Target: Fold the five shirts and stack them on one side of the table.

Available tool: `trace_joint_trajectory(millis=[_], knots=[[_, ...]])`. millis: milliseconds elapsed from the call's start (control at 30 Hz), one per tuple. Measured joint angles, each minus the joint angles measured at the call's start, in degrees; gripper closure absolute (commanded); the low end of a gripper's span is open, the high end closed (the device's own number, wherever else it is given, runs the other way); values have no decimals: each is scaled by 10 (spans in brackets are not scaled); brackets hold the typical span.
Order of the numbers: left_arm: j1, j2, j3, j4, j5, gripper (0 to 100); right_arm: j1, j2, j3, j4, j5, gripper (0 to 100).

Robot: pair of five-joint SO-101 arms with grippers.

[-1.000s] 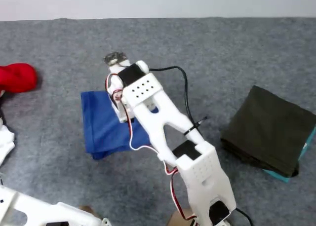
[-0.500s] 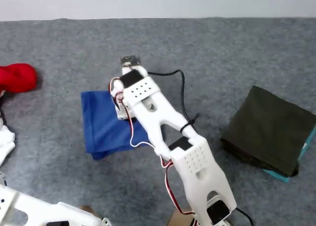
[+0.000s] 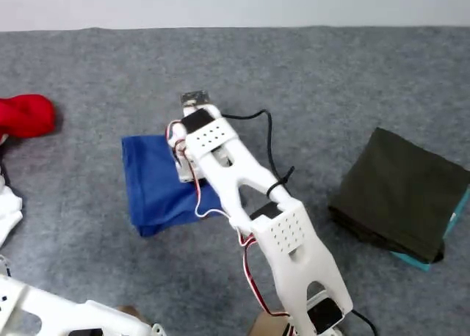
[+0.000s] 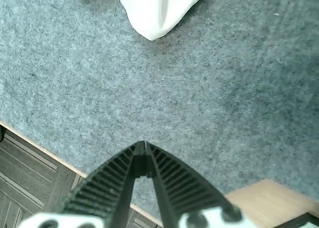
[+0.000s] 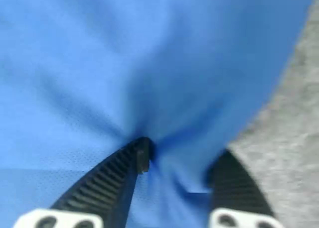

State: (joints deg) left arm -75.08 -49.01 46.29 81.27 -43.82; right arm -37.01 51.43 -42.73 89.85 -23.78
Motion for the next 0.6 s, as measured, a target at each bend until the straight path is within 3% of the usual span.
trace_joint_trajectory(millis=[333,467,600], knots=[[0,0,0,0,0,995,74,5,-52,105,55,990],[0,0,0,0,0,995,125,4,-61,105,156,990],[0,0,0,0,0,995,160,-18,-62,105,310,990]])
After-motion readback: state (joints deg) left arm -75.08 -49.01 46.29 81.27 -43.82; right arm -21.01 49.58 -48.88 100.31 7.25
